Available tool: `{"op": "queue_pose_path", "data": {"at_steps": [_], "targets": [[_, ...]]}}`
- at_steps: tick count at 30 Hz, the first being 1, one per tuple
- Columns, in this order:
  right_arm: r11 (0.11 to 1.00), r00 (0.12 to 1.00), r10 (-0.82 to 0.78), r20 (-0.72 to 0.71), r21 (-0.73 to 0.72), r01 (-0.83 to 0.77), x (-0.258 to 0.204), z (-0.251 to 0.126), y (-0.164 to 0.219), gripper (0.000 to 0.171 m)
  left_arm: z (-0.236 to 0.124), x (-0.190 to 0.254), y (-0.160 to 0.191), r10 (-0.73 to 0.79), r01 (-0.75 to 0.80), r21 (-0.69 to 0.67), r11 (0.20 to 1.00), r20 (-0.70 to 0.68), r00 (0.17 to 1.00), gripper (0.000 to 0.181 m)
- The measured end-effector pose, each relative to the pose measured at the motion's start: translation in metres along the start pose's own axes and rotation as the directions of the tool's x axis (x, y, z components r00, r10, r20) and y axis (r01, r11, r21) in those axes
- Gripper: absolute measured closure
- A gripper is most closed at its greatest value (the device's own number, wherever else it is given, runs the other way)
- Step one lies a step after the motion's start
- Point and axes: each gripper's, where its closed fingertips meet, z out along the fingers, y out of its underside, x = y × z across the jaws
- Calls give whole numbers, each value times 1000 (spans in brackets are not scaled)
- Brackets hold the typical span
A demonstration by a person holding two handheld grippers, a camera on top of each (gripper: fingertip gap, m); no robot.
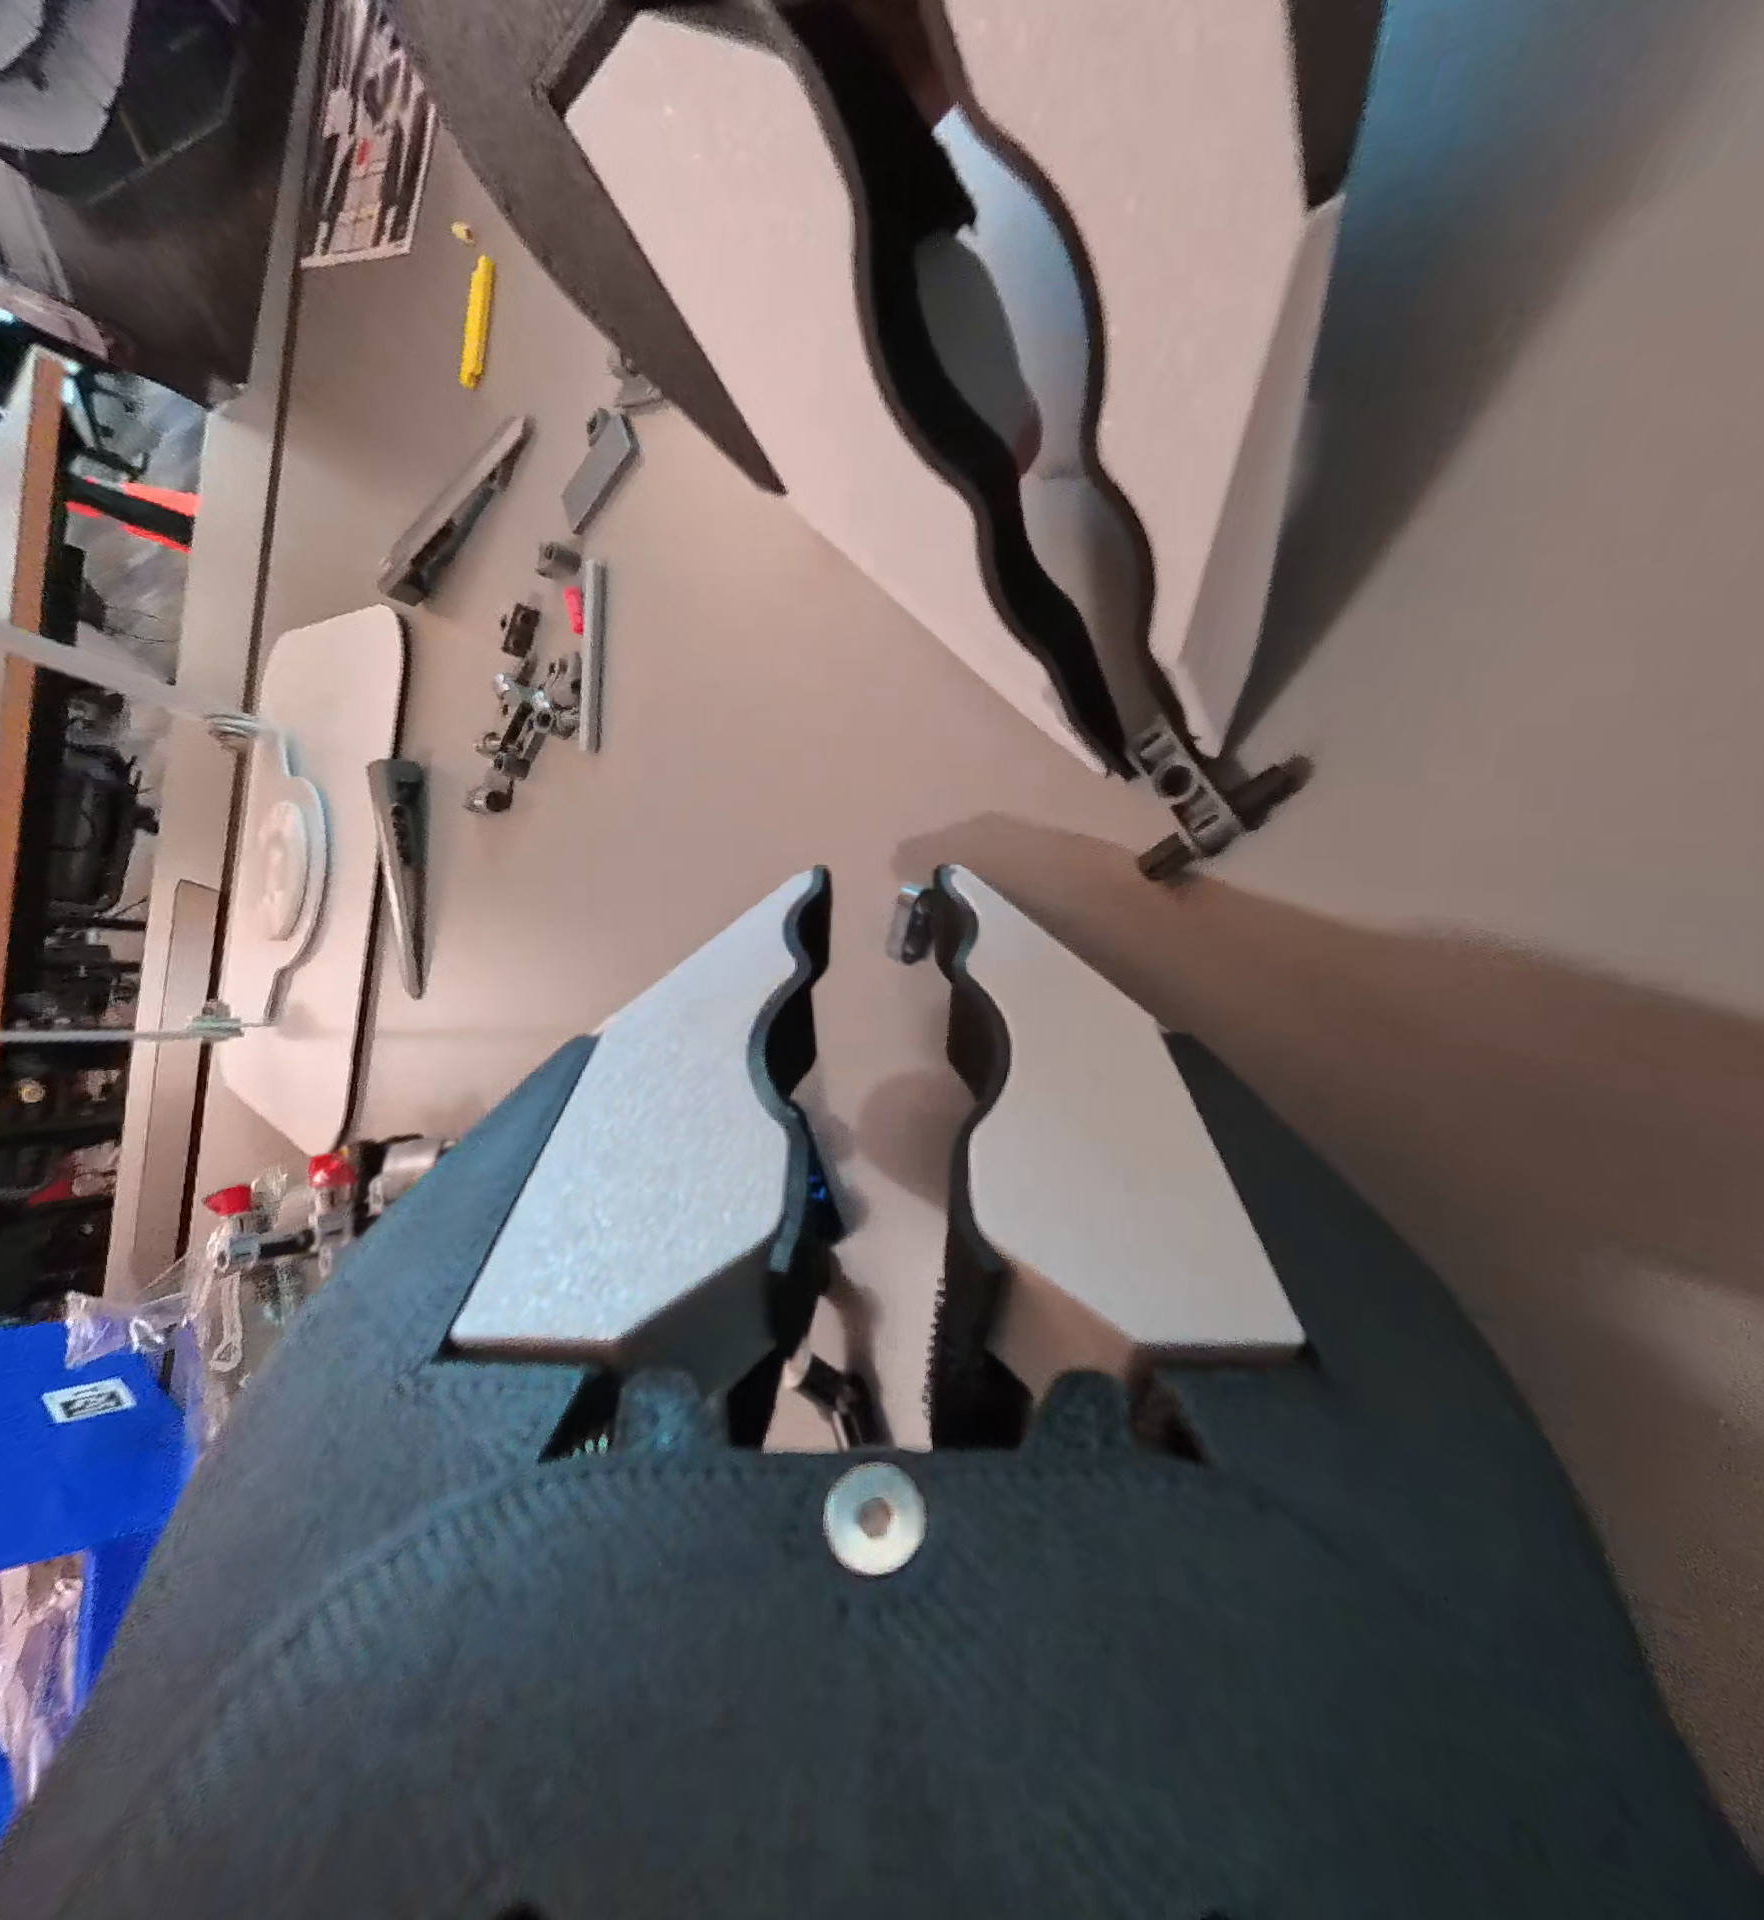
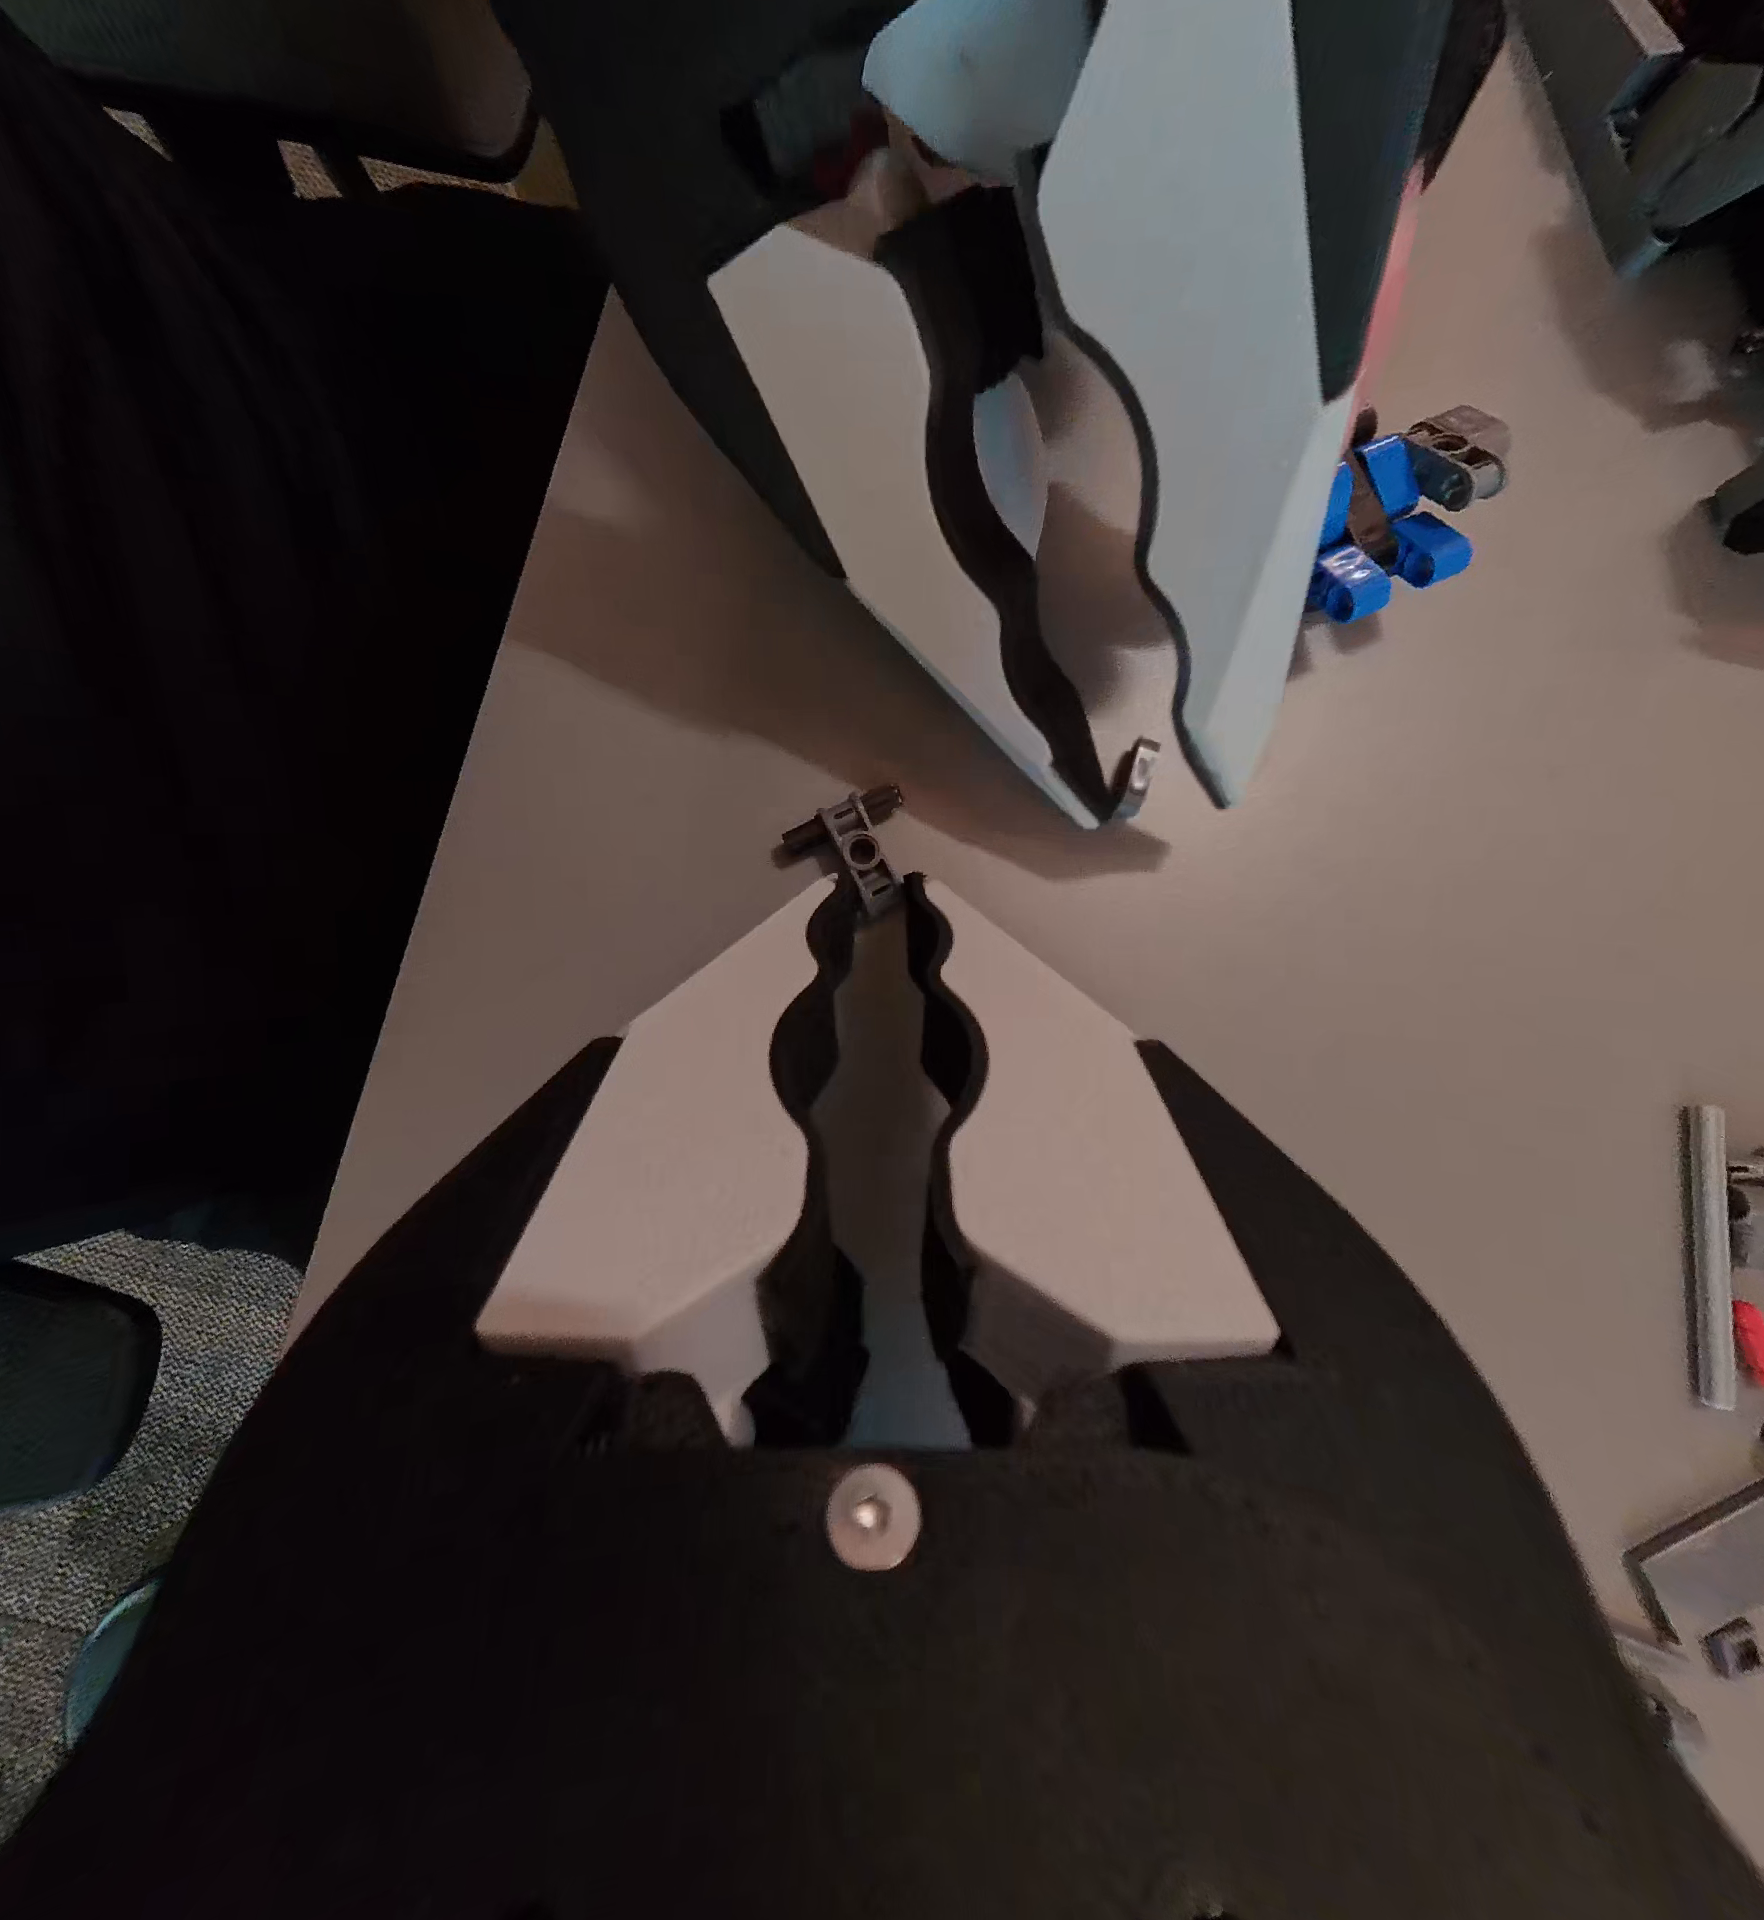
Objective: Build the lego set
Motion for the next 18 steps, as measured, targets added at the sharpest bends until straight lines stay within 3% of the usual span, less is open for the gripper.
{"op": "queue_pose_path", "data": {"at_steps": [1, 6, 18], "targets": [[1000, 1000, 3, -7, -1, -3, 0, 0, 0, 164, -1, -2, 2, -4, 4, -11, 1000, 1, 1000, 164], [1000, 998, 30, -47, 2, -30, 6, 0, 1, 165, -16, -4, 4, -115, 117, 28, 993, -79, 990, 164], [998, 995, 59, -82, 0, -60, 13, 2, -2, 165, -4, 4, 11, -89, 84, -47, 995, -111, 990, 174]]}}
